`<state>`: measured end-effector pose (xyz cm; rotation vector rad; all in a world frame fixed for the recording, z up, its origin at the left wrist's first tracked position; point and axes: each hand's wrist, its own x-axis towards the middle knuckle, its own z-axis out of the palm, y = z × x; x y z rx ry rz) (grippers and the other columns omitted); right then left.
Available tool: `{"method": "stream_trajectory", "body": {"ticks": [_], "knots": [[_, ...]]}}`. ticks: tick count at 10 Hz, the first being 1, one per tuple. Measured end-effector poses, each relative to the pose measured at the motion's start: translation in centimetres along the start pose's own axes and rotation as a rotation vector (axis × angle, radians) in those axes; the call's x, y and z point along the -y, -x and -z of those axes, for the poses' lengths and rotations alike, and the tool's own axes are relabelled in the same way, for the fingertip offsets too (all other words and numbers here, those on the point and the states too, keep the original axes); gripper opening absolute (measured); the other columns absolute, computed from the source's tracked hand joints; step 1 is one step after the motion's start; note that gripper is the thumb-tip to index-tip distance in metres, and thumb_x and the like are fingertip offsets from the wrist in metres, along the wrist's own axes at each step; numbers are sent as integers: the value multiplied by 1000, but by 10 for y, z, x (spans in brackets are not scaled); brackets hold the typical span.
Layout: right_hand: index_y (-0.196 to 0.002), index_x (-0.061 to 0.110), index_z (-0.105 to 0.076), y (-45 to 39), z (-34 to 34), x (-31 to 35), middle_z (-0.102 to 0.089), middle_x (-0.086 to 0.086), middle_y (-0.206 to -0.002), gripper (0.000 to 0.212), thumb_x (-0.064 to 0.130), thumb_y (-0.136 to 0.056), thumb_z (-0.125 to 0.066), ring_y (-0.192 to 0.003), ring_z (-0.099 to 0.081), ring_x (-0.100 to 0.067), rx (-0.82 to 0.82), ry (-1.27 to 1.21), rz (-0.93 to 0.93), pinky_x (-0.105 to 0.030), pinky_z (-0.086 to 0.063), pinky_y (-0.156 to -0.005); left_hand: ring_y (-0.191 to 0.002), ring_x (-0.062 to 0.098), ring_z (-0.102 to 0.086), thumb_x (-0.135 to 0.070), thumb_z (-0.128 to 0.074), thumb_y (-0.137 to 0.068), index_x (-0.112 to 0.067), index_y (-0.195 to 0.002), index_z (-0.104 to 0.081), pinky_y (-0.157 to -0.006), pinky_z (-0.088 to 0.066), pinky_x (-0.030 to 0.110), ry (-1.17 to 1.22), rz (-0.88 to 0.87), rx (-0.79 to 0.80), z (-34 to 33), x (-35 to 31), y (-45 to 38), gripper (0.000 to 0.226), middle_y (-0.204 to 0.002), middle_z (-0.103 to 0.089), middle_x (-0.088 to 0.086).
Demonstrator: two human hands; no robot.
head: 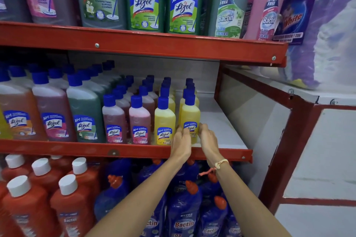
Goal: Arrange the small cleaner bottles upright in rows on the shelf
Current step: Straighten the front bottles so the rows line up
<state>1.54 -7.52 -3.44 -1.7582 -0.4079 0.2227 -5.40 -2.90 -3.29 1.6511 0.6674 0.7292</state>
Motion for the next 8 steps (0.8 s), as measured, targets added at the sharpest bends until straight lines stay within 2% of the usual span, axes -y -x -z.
{"method": "stream_trajectory", "body": {"ticks": [1,2,3,4,5,6,7,8], "knots": [[-102,0,-67,1,0,-1,-68,-16,-95,53,32,-94,-25,-102,-63,-29,17,-18,-11,-46,-45,-97,-111,19,-50,-23,-28,-96,-11,-123,-54,-88,-34,28,-33,-31,9,5,1,-1,39,-109,-53,-2],[-102,1,-67,8,3,-1,-72,-15,-106,57,37,-89,-25,-106,-64,-30,32,-5,-22,-49,-45,-101,-126,27,-49,-25,-28,-94,-14,-129,-53,-102,-38,35,-60,-28,37,10,4,1,44,-129,-59,7],[-104,-3,-64,16,6,-2,-72,-15,-109,58,37,-89,-26,-106,-65,-30,25,-30,-24,-50,-46,-100,-130,25,-46,-33,-28,-90,-14,-132,-51,-111,-35,40,-69,-21,62,14,5,7,51,-139,-54,8],[-105,-5,-62,26,6,2,-72,-14,-109,62,41,-84,-25,-106,-64,-31,23,-33,-16,-51,-46,-100,-125,27,-50,-42,-26,-81,-9,-126,-55,-110,-36,43,-68,-15,43,18,4,12,63,-133,-59,11],[-104,-2,-64,31,5,2,-72,-12,-108,63,43,-84,-25,-106,-65,-27,25,-21,-16,-49,-47,-99,-109,30,-57,-30,-29,-92,-6,-113,-62,-99,-43,40,-80,-22,13,21,2,17,46,-114,-67,15],[-106,0,-67,37,5,3,-73,-12,-107,57,38,-90,-27,-101,-67,-24,22,-23,-25,-42,-50,-94,-100,33,-60,-28,-30,-94,-1,-97,-62,-92,-45,44,-68,-46,28,24,5,22,42,-102,-67,19],[-103,-2,-67,38,6,4,-73,-14,-105,55,35,-93,-27,-102,-66,-25,16,-9,-4,-42,-49,-92,-110,28,-54,-26,-29,-95,-11,-106,-61,-92,-38,33,-93,-45,56,26,2,25,37,-112,-62,11],[-78,2,-62,44,6,5,-70,-10,-83,49,34,-94,-28,-79,-62,-19,6,40,27,-35,-47,-72,-128,23,-46,-23,-33,-96,-9,-131,-50,-96,-32,25,-127,-61,85,32,3,32,42,-135,-55,8]]}}
